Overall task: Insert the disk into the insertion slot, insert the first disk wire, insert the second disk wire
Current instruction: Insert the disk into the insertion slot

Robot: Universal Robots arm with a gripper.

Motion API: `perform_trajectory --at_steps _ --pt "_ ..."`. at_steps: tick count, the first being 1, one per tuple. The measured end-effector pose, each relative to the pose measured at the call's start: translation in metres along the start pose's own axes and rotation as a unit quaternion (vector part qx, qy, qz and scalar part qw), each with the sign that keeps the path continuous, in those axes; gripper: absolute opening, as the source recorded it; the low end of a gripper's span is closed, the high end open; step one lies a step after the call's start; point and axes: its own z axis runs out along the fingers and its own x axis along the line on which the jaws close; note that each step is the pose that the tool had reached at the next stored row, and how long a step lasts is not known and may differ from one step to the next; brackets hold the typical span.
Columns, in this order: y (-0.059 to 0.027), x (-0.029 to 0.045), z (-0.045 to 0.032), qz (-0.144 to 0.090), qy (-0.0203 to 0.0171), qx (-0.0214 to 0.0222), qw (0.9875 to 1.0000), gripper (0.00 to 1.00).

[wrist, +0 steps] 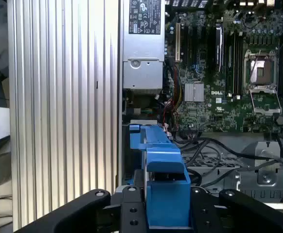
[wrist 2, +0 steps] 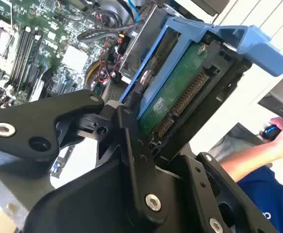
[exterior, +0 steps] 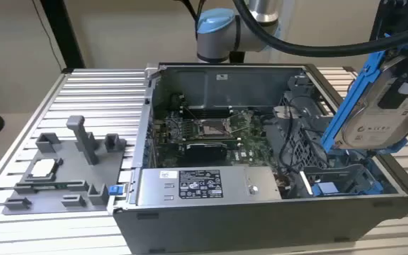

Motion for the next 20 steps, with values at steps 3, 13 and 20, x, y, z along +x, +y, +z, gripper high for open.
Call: perform_trajectory --at_steps 3,13,20 --pt "0.0 0.0 0.0 0.0 0.0 0.0 1.0 0.0" --pt "0.0 0.0 0.0005 0.0 -0.0001 0.0 1.0 0.0" --pt "-0.0006 0.0 0.0074 0.0 -0.0012 0.0 1.0 0.0"
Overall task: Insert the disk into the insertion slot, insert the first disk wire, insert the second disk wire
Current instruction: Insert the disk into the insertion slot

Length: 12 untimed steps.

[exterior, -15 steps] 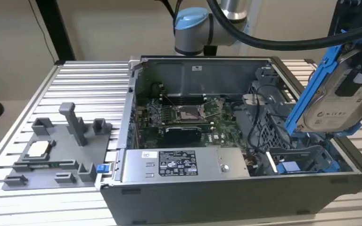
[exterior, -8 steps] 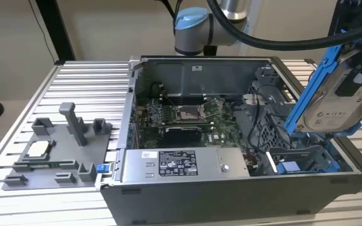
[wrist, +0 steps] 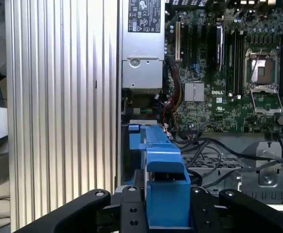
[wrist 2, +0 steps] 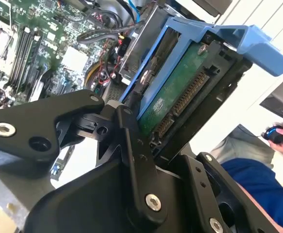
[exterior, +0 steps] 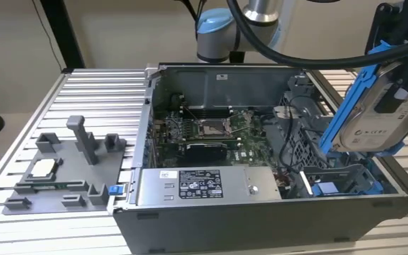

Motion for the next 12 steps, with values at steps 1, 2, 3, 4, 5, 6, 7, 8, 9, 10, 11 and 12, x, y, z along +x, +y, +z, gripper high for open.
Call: perform_trajectory --at_steps 1,2,3,4,5,6,7,8,9,10,11,12 --pt "-0.0001 0.0 0.0007 0.0 0.0 0.0 1.0 0.0" --pt "-0.0002 0.0 0.0015 0.0 -0.0001 0.0 1.0 0.0" --pt "-0.0003 0.0 0.0023 0.0 -0.0002 0.0 1.0 0.0" --pt "-0.0003 0.0 0.0029 0.0 -0.0003 0.0 1.0 0.0" --pt "-0.0004 0.0 0.0036 0.0 -0.0003 0.0 1.0 0.0" --pt "-0.0004 0.0 0.0044 0.0 -0.0004 0.0 1.0 0.0" --pt "-0.0004 0.0 0.0051 0.0 -0.0005 0.0 1.0 0.0" --pt "-0.0005 0.0 0.0057 0.0 -0.0005 0.0 1.0 0.0" --pt "-0.0005 0.0 0.0064 0.0 -0.0006 0.0 1.0 0.0" --pt "-0.0005 0.0 0.0071 0.0 -0.0007 0.0 1.0 0.0" --pt "-0.0006 0.0 0.0077 0.0 -0.0007 0.0 1.0 0.0" --pt "-0.0006 0.0 0.0083 0.0 -0.0008 0.0 1.0 0.0"
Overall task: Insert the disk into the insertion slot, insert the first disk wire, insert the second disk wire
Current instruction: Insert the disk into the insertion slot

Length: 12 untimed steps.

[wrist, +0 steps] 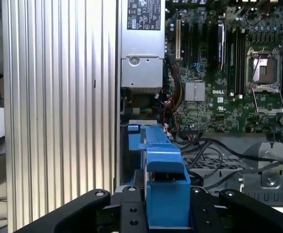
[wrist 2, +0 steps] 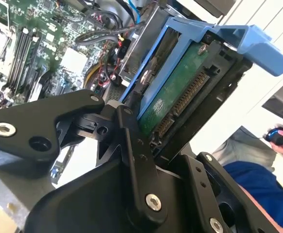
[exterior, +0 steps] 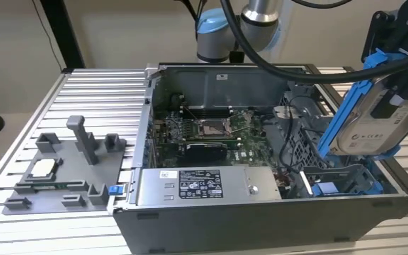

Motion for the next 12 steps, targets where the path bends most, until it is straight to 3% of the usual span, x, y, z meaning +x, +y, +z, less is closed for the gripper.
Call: perform_trajectory --at_steps 12 --pt "-0.0002 0.0 0.0052 0.0 -0.0001 0.0 1.0 0.0"
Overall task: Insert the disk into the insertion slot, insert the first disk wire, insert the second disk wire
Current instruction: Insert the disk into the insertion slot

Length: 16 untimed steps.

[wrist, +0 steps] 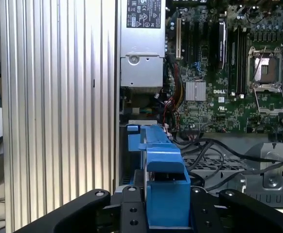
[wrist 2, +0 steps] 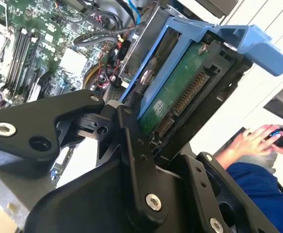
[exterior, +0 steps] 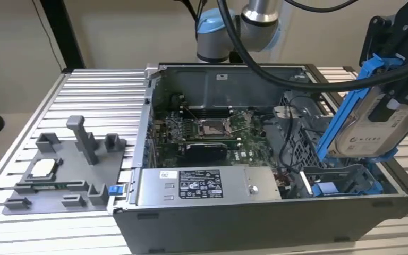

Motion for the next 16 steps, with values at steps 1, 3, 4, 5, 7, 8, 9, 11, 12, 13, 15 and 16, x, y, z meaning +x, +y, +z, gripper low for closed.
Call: perform_trajectory --at_steps 1,3,4,5,7,8,9,11,12,13,15,16 --pt "0.0 0.0 0.0001 0.0 -0.0001 0.0 1.0 0.0" --pt "0.0 0.0 0.0001 0.0 -0.0001 0.0 1.0 0.0" --pt "0.0 0.0 0.0001 0.0 -0.0001 0.0 1.0 0.0" --pt "0.0 0.0 0.0003 0.0 -0.0001 0.0 1.0 0.0" --pt "0.0 0.0 0.0011 0.0 -0.0002 0.0 1.0 0.0" --pt "-0.0001 0.0 0.0014 0.0 -0.0001 0.0 1.0 0.0" --pt "-0.0001 0.0 0.0017 0.0 -0.0001 -0.0005 1.0 0.0" --pt "-0.0001 0.0 0.003 0.0 -0.0001 -0.0006 1.0 0.0" --pt "-0.0001 0.0 0.0033 0.0 0.0 -0.0006 1.0 0.0" --pt "-0.0002 0.0 0.0039 0.0 -0.0001 -0.0006 1.0 0.0" --pt "-0.0002 0.0 0.0054 0.0 -0.0001 -0.0011 1.0 0.0" --pt "-0.0002 0.0 0.0059 0.0 -0.0001 -0.0015 1.0 0.0"
